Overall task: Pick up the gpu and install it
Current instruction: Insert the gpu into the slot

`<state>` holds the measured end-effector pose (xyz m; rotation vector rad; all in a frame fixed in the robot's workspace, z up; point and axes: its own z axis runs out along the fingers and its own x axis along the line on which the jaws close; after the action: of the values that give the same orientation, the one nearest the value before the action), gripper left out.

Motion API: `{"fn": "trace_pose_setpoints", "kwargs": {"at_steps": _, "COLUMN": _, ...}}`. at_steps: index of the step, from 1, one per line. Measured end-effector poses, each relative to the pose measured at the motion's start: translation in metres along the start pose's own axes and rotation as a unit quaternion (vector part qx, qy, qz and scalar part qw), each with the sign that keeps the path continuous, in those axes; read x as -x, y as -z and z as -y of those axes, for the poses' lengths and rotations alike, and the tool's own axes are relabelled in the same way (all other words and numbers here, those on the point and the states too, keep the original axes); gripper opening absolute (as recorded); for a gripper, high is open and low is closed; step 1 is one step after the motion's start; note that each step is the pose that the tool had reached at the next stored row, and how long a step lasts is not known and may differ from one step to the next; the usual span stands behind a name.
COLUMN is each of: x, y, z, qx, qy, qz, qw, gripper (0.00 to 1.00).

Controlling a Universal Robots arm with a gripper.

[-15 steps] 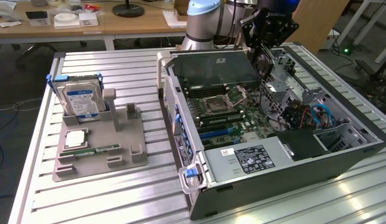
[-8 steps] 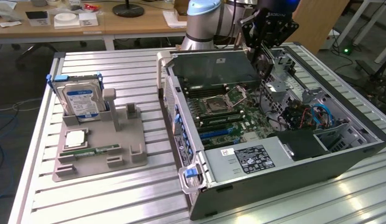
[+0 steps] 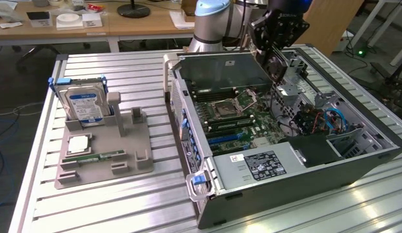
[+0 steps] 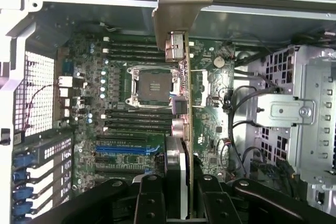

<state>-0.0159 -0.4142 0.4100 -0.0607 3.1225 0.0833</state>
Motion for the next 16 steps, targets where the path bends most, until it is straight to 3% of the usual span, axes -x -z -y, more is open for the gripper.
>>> {"fn": "trace_pose_setpoints", "kwargs": {"at_steps": 8, "x": 0.0000, "y": 0.0000, "z": 0.0001, "qx": 0.0009, "qy": 0.046, "qz": -0.0024, "qw": 0.9989, "gripper": 0.28}}
{"fn": "trace_pose_setpoints", "kwargs": {"at_steps": 16, "x": 0.0000, "y": 0.0000, "z": 0.0003, "qx": 0.0017, "qy": 0.092, "qz": -0.0049, "qw": 0.9957, "gripper": 0.28}}
